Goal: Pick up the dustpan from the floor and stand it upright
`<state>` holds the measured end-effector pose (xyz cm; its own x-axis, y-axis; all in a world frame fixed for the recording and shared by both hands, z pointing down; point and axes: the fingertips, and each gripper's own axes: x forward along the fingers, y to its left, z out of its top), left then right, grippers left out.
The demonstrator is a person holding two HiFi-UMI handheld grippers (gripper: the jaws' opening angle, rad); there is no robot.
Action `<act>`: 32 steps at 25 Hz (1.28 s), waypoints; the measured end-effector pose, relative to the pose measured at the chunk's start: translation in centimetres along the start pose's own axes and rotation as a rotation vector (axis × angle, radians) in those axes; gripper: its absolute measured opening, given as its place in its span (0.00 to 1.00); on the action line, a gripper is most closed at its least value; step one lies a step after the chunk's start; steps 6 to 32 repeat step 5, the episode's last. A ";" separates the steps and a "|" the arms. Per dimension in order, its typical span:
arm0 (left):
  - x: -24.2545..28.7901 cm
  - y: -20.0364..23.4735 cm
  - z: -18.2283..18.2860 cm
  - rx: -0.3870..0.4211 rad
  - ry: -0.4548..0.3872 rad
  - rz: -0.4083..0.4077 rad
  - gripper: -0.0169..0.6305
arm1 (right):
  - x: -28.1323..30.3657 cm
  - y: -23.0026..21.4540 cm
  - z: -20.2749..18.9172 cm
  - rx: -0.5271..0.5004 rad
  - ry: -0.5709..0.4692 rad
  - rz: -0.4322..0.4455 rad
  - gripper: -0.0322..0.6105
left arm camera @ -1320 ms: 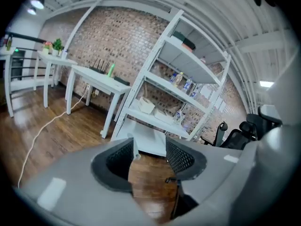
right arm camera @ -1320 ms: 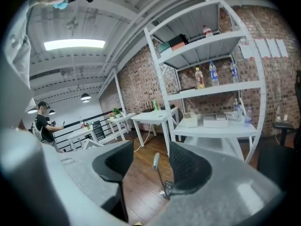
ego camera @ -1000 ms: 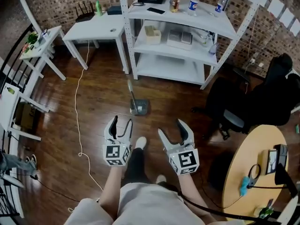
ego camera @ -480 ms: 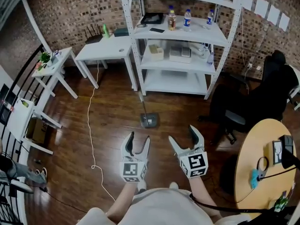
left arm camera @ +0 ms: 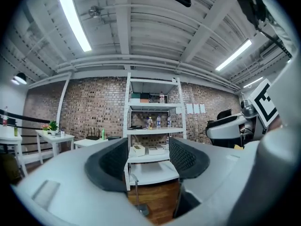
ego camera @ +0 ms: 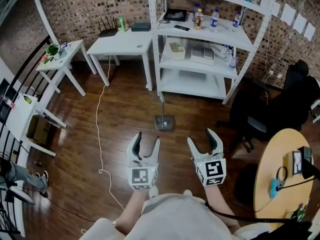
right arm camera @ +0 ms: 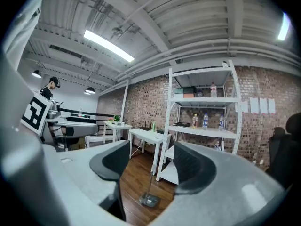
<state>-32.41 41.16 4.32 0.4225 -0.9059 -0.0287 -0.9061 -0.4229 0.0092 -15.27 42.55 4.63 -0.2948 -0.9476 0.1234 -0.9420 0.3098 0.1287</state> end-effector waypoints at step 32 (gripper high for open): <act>-0.4 1.4 -0.1 0.008 -0.002 -0.034 0.45 | 0.8 2.2 0.1 -0.007 0.017 -0.014 0.48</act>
